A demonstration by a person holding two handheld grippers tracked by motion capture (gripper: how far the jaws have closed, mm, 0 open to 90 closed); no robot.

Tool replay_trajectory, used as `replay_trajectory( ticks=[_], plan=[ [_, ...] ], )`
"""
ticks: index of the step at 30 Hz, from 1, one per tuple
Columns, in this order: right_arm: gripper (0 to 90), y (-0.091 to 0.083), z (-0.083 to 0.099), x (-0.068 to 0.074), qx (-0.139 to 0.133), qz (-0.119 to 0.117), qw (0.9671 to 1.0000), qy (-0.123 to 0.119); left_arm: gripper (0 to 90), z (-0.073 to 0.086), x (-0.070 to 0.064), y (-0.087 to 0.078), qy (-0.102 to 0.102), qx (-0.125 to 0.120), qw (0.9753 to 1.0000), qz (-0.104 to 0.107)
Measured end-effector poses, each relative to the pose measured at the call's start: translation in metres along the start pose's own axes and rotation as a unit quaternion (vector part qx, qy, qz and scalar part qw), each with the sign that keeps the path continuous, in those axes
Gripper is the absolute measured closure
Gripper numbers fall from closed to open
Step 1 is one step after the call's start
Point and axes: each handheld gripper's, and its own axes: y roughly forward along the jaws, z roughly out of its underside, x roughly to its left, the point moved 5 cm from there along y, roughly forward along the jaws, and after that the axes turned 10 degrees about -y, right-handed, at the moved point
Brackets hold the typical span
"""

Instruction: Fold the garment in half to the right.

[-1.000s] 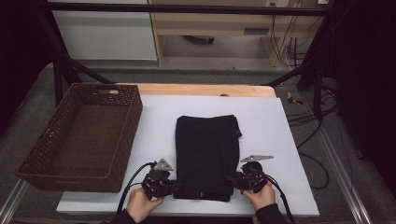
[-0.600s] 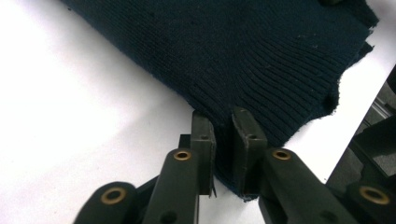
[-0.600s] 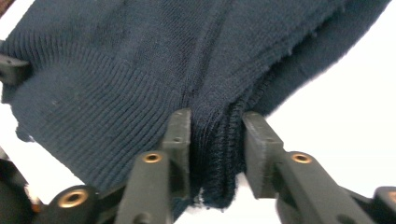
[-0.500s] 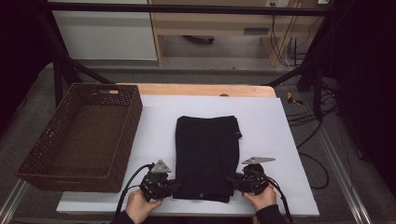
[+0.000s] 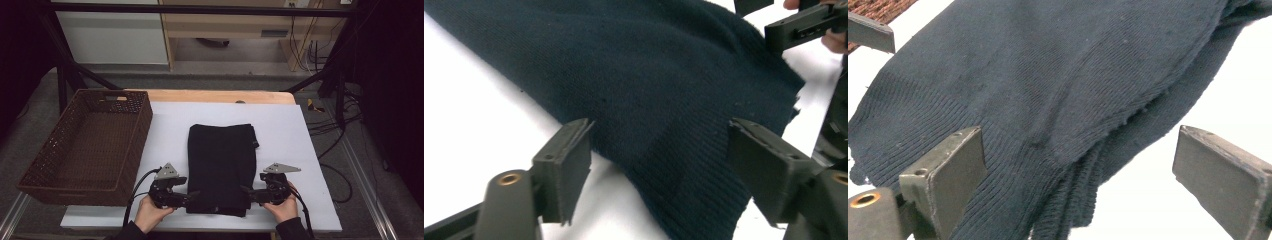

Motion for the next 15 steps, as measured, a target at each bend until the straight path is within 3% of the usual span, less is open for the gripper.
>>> replay_trajectory(
  ticks=[2, 5, 11, 15],
  plan=[
    [6.6, -0.001, -0.001, -0.001, 0.001, 0.001, 1.0, 0.001, 10.8, -0.004, 0.002, 0.0, -0.005, 0.003, 1.0, -0.007],
    [5.6, -0.001, -0.001, -0.002, 0.001, 0.004, 1.0, -0.002, 4.9, -0.008, 0.003, 0.0, 0.0, 0.005, 0.9999, -0.009],
    [4.4, 0.0, 0.0, -0.001, 0.004, 0.001, 1.0, -0.003, 4.9, -0.015, 0.006, 0.005, -0.002, 0.014, 0.9999, -0.008],
    [3.7, 0.0, -0.001, -0.002, 0.005, 0.003, 1.0, -0.003, 4.6, -0.023, 0.01, 0.004, -0.006, 0.006, 0.9999, -0.009]
  ],
)
